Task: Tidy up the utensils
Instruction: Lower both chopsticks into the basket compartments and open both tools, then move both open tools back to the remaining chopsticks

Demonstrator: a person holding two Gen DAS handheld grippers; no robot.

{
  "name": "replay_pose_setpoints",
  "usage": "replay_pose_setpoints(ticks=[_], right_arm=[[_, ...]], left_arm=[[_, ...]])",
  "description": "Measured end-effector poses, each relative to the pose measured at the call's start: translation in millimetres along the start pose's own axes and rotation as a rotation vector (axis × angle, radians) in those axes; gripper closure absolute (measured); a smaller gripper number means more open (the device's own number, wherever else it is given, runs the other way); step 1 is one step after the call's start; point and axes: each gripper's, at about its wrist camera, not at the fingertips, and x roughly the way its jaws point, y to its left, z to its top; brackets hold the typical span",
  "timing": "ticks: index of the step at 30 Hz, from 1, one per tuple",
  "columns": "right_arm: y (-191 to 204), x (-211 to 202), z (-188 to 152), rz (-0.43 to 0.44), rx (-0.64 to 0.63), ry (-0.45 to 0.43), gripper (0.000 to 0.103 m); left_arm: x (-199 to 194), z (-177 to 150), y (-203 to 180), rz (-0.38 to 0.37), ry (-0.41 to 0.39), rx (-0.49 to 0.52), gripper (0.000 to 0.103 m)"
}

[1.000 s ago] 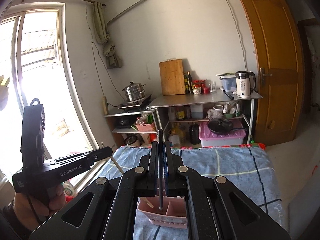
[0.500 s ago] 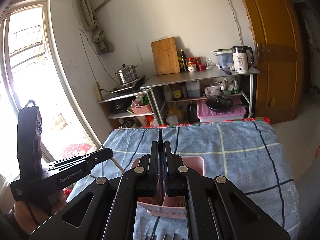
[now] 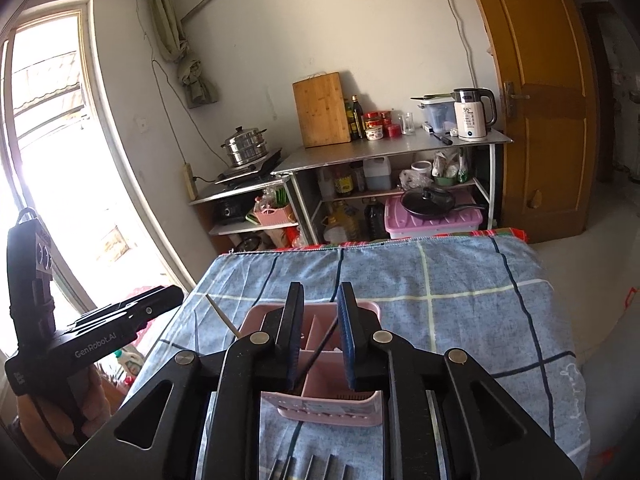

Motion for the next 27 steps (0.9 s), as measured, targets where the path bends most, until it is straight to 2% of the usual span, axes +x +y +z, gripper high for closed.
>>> replay_pose_setpoints(ticks=[3, 12, 22, 27], right_arm=[[-2.5, -14.2, -6.2, 0.007, -0.001, -0.012, 0.077], [-12.2, -57.1, -59.4, 0.006, 0.011, -0.017, 0.077], [-15.1, -87.0, -122.8, 0.028, 0.019, 0.058, 0.077], [-16.1, -96.7, -150.0, 0.019, 0.016, 0.09, 0.077]], left_arm=[[-15.4, -9.9, -3.4, -0.005, -0.018, 0.015, 0.071], [-57.0, -67.4, -17.1, -0.041, -0.044, 0.06, 0.071], [-83.2, -155.2, -23.2, -0.064, -0.005, 0.067, 0.071], [-88.2, -187.1, -17.7, -0.051, 0.026, 0.055, 0.071]])
